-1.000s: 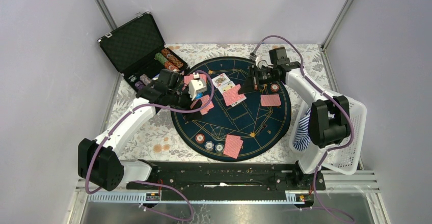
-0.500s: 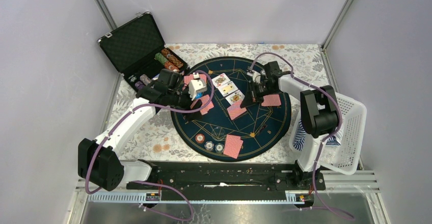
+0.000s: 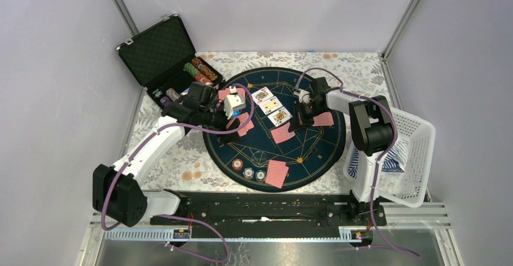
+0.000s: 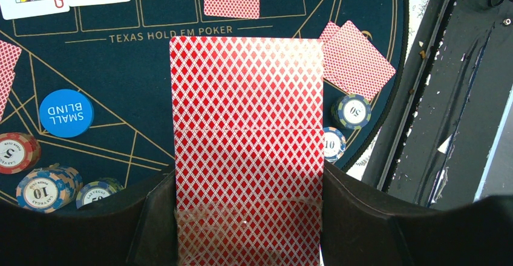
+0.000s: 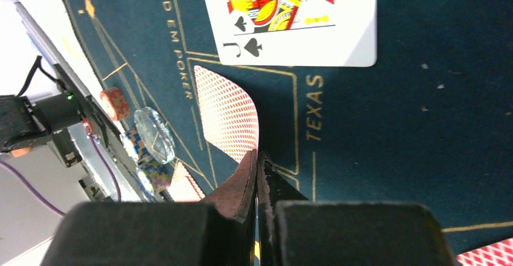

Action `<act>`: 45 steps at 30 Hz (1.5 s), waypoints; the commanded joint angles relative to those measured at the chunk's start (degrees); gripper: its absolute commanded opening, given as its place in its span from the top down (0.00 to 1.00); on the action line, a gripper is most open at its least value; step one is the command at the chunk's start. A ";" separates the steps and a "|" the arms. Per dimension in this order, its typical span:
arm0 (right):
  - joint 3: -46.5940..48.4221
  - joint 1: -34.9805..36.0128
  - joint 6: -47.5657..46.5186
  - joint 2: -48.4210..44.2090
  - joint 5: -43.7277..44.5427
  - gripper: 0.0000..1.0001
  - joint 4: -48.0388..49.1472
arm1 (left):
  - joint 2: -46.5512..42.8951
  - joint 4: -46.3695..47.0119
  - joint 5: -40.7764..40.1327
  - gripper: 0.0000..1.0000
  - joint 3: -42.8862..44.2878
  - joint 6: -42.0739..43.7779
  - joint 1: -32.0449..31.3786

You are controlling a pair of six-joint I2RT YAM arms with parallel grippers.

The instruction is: Distribute texas hold em gaming equipment

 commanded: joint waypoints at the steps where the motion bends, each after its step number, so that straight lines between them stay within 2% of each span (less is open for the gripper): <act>1: 3.35 0.29 -1.76 1.11 5.86 0.97 -0.54 | -1.54 2.93 2.26 1.00 1.16 0.32 0.11; 8: 6.21 0.29 -4.04 3.46 8.11 0.81 -2.89 | -1.18 2.84 2.32 1.00 1.53 0.30 0.11; 13: 6.66 0.29 -4.61 1.76 11.28 0.65 -4.51 | -1.27 2.92 2.50 1.00 1.28 0.20 0.11; 18: 8.26 0.15 -5.96 -0.22 13.19 0.59 -8.43 | -1.44 2.83 2.60 1.00 1.32 0.22 0.11; 21: 9.80 0.11 -7.04 -2.52 13.76 0.48 -10.39 | -1.53 2.83 2.63 1.00 1.36 0.12 0.11; 24: 11.00 0.11 -6.13 -5.42 9.31 0.31 -10.86 | -1.77 2.88 2.76 1.00 1.14 0.29 0.11; 29: 11.18 1.28 2.36 -10.87 -4.38 0.16 -7.06 | -1.95 2.86 3.11 1.00 0.94 0.66 0.11; 33: 10.38 4.03 12.15 -13.69 -13.53 0.12 -0.48 | -1.59 2.86 3.18 1.00 0.97 0.70 -0.26; 37: 9.44 8.15 20.80 -14.69 -18.18 0.11 6.21 | -1.21 2.22 2.73 1.00 1.21 1.17 -1.14; 45: 9.44 15.88 24.64 -12.38 -19.97 0.14 9.21 | -0.92 2.21 2.34 1.00 1.52 1.19 -1.84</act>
